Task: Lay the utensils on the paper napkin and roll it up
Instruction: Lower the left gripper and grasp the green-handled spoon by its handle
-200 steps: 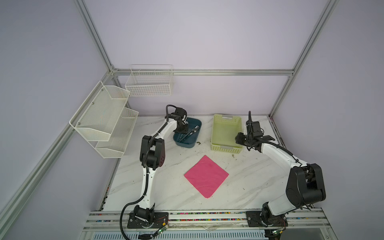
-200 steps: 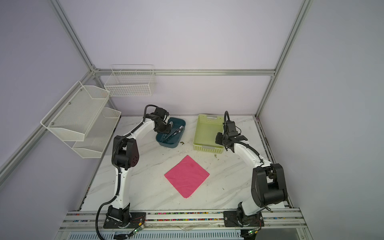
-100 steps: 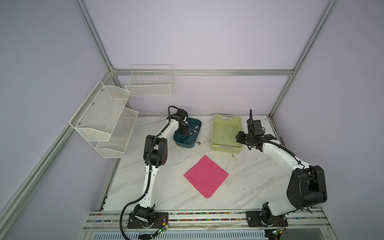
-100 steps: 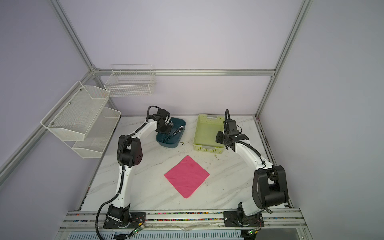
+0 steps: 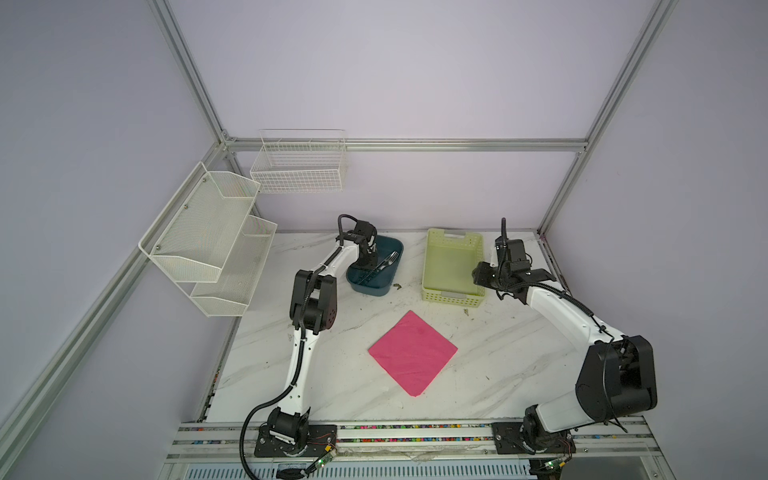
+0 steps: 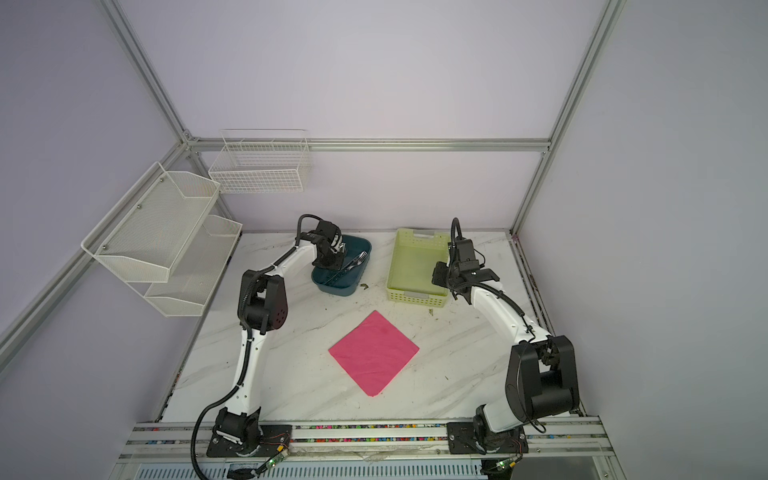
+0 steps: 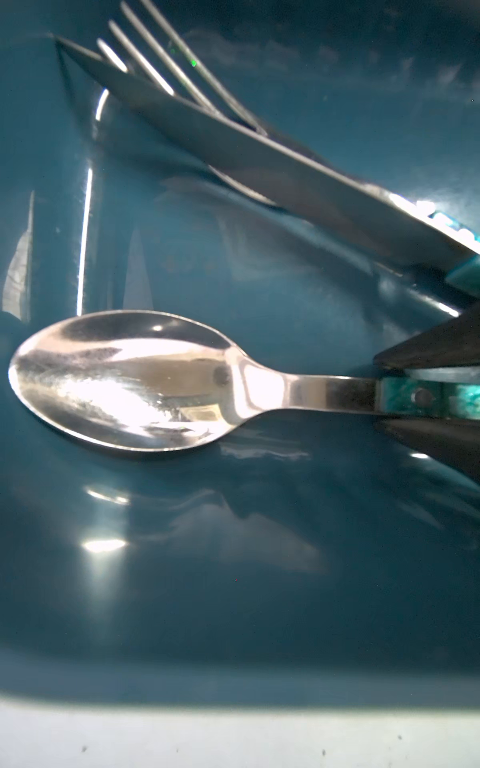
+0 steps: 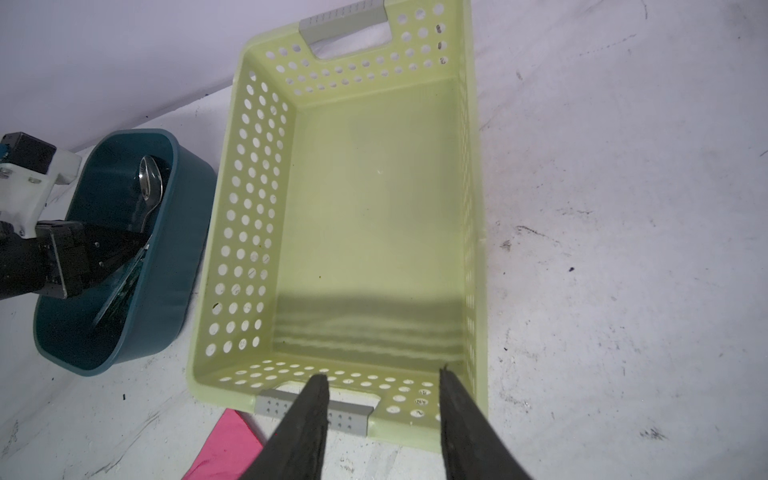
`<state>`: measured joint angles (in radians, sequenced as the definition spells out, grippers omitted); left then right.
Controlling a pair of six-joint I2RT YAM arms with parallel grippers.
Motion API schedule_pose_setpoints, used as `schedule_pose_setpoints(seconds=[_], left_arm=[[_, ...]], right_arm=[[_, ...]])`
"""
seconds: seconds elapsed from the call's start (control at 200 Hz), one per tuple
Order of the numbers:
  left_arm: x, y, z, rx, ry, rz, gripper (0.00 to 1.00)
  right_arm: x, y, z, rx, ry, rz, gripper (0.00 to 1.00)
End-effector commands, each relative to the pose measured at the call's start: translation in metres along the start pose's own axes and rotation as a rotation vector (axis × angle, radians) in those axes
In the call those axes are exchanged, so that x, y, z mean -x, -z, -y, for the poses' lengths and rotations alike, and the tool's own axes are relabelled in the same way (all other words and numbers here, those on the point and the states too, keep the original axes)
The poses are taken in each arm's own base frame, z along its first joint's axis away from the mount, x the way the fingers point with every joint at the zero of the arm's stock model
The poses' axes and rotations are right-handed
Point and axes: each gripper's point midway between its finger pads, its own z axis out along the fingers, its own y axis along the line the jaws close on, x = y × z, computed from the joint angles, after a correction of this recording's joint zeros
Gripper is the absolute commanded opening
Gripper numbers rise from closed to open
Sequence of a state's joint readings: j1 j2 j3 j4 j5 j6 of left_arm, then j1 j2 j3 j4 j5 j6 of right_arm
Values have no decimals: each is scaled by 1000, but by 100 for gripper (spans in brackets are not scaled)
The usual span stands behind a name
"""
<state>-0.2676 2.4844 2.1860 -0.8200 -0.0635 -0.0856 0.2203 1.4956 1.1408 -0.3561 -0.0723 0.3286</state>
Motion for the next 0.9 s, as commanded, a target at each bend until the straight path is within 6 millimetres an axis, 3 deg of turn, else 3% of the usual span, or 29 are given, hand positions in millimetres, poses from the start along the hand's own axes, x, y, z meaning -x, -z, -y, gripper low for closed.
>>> schedule_pose_setpoints(seconds=[0.0,0.365,0.895], left_arm=[[21,11,-8,33,6,59,20],[1,15,-31,134,99,21,13],[-27,33,-26,111,197,-11,7]], right_arm=[[3,12,0,5,-7,11,46],[2,12,-2,13,-8,8,46],[1,18,-5,34,-7,8,46]])
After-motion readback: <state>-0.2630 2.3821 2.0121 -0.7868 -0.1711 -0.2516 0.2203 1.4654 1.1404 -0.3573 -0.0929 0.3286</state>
